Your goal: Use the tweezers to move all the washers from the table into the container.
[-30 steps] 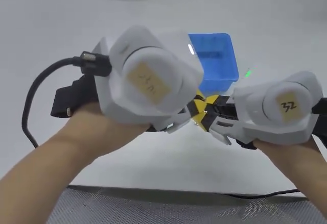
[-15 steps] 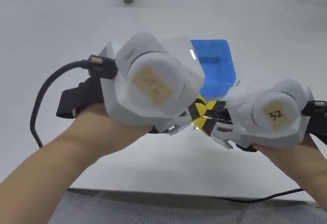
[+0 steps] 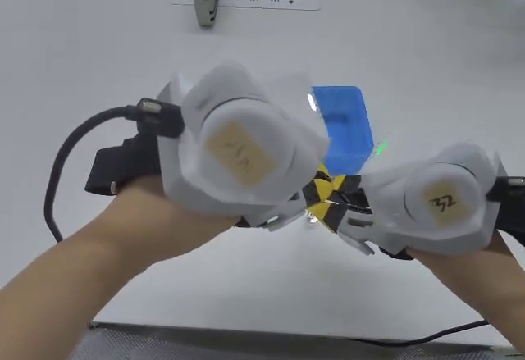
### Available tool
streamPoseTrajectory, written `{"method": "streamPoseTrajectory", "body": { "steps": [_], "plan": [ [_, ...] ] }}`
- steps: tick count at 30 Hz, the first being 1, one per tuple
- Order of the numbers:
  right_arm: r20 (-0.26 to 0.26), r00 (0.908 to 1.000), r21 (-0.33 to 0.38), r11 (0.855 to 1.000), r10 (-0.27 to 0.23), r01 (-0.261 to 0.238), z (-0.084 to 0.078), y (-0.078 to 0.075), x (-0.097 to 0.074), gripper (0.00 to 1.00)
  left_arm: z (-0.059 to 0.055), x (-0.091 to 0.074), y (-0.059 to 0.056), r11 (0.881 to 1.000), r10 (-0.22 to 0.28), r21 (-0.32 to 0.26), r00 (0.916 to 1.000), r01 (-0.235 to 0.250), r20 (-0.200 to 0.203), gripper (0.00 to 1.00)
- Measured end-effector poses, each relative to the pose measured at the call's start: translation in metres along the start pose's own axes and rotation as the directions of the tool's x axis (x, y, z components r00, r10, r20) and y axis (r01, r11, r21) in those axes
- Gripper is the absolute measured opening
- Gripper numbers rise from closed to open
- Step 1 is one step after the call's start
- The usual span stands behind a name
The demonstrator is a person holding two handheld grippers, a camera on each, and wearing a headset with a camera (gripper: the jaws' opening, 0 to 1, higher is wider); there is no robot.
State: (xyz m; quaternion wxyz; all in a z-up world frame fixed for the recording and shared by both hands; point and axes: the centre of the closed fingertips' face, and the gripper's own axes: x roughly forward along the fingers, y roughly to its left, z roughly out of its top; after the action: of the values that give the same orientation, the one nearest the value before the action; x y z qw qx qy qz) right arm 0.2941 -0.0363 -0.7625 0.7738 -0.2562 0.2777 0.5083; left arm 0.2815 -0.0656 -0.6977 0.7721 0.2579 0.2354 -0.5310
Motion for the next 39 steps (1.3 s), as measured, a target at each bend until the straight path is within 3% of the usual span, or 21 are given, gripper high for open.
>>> {"method": "streamPoseTrajectory", "body": {
  "steps": [9,21,28,39],
  "plan": [
    [0.055,0.9963,-0.034,0.997,-0.065,0.067,0.029,-0.023,-0.016,0.04,0.026,-0.016,0.019,0.997,0.062,0.05,0.9966,-0.065,0.054,0.0],
    [0.093,0.9881,-0.053,0.99,-0.122,0.128,0.046,-0.048,-0.015,0.04,0.037,-0.017,0.04,0.988,0.132,0.061,0.987,-0.138,0.091,0.0],
    [0.087,0.9858,-0.065,0.987,-0.144,0.15,0.044,-0.059,-0.002,0.04,0.03,-0.01,0.055,0.987,0.149,0.045,0.9848,-0.153,0.089,0.0],
    [0.082,0.9845,0.008,0.988,-0.155,0.155,0.029,-0.071,0.026,0.04,0.006,0.013,0.071,0.99,0.142,-0.005,0.9881,-0.142,0.06,0.0]
  ]
}}
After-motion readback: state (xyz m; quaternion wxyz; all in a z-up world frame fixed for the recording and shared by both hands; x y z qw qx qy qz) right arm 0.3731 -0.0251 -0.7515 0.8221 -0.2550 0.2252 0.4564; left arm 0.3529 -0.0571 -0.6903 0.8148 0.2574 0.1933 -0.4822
